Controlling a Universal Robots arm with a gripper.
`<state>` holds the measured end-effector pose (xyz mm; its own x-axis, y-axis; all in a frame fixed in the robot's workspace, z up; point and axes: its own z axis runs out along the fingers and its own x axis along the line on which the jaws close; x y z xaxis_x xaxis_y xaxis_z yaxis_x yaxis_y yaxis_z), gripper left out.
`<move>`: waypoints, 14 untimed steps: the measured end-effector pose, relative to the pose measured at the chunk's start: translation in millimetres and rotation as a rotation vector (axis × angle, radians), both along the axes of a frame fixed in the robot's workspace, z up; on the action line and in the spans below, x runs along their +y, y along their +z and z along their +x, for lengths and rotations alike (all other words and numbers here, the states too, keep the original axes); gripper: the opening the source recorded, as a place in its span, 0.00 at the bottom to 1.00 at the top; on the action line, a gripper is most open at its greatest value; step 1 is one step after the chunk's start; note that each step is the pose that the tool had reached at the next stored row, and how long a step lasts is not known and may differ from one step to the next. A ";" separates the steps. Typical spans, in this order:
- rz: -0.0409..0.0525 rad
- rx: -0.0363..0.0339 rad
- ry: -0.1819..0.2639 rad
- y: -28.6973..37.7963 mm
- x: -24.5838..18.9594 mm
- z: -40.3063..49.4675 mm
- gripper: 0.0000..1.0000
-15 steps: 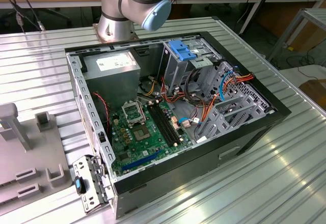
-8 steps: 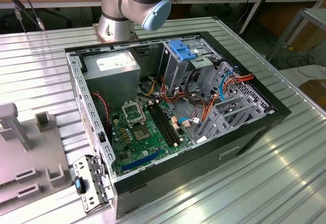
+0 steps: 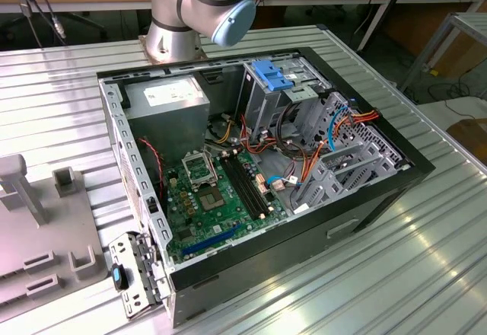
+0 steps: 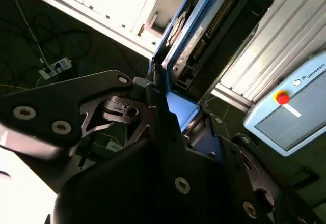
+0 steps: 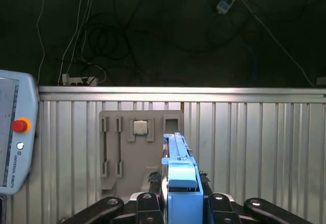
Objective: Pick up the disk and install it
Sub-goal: 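Pick up the disk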
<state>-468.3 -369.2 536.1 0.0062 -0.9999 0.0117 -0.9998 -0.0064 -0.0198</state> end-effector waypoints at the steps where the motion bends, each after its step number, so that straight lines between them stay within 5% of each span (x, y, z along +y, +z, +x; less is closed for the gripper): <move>1: -0.0001 0.0001 0.000 4.4 0.0 0.0 0.37; 8: -0.0001 0.0002 0.000 33.1 0.0 0.0 0.37; 14: 0.0001 0.0001 0.000 34.2 0.0 0.0 0.37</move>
